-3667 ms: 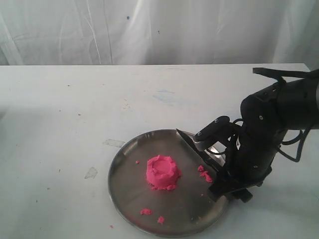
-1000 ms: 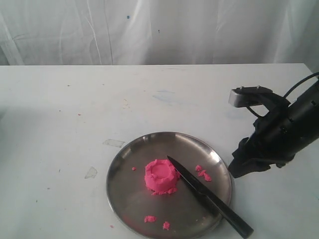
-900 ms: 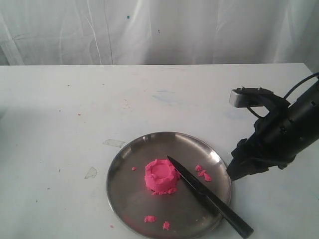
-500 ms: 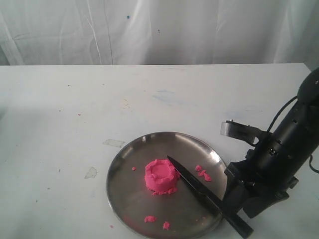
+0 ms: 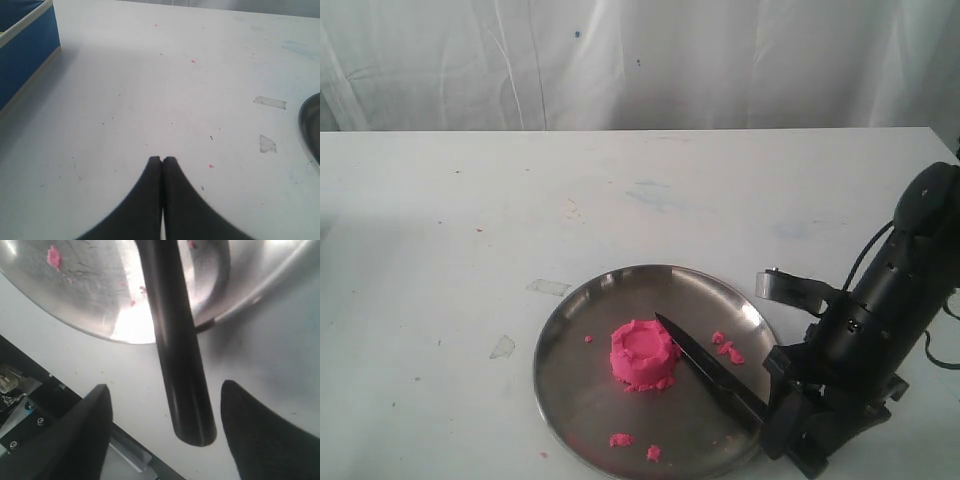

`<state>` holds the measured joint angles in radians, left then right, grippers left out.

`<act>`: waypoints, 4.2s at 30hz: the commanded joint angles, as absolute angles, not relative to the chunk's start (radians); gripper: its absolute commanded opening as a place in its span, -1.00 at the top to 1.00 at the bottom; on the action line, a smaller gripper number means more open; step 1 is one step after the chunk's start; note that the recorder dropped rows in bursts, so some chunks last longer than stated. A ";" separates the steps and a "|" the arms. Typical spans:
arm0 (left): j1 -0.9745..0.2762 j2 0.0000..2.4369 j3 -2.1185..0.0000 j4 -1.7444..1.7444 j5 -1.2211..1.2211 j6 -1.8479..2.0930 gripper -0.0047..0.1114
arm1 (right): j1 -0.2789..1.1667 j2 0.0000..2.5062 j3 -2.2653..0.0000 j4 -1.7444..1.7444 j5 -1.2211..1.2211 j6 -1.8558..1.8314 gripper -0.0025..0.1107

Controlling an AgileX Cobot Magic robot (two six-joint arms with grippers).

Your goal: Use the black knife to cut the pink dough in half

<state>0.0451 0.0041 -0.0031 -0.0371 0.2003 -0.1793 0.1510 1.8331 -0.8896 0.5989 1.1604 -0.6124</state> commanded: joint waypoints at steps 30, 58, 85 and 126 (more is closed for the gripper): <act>0.047 0.000 0.000 -0.043 0.202 -0.178 0.92 | 0.145 1.917 -0.888 0.711 1.161 -0.762 0.96; 0.047 0.000 0.000 0.014 0.202 -0.176 0.92 | 0.329 0.861 -0.671 0.725 0.468 -0.936 0.96; 0.047 0.000 0.000 -0.399 -1.221 -0.681 0.92 | 0.329 0.862 -0.557 0.725 0.347 -0.938 0.96; 0.047 0.829 -0.758 0.725 -0.397 -0.445 0.92 | 0.329 0.901 -0.553 0.814 0.359 -0.934 0.96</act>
<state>0.0451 0.6384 -0.7508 0.7087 -0.5086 -0.4199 0.3258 0.9000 -0.5561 0.8005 0.3632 -0.9348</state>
